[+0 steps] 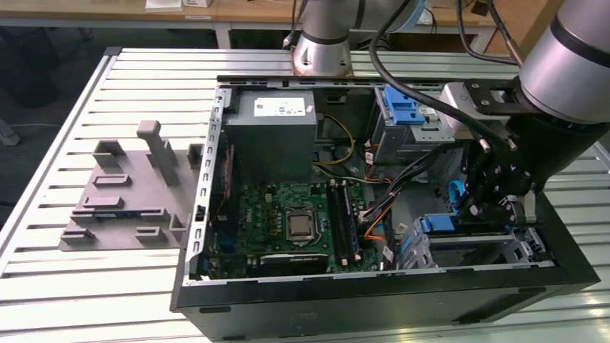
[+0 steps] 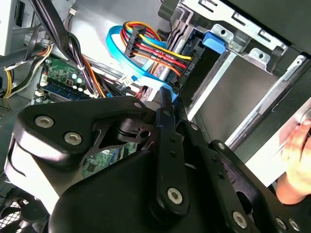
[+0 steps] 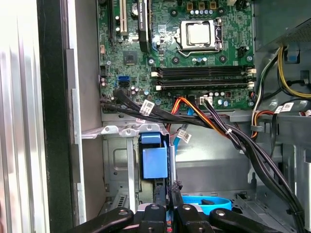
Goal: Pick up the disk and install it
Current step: 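Insert the second disk wire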
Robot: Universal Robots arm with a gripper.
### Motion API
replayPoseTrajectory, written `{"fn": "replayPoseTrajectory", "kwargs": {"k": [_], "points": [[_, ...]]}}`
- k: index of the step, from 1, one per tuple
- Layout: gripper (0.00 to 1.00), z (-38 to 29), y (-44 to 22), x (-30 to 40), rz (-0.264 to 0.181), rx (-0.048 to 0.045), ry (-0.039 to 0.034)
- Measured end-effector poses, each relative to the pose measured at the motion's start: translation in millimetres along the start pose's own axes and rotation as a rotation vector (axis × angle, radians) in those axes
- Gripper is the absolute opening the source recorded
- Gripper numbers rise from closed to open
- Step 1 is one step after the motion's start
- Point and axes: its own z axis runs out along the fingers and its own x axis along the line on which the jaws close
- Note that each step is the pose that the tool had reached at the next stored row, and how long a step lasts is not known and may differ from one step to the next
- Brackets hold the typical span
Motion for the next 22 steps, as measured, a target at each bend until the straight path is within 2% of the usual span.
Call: {"fn": "replayPoseTrajectory", "kwargs": {"k": [22], "points": [[0.16,5.0,-1.4,0.3,0.0,0.0,-0.0001]]}}
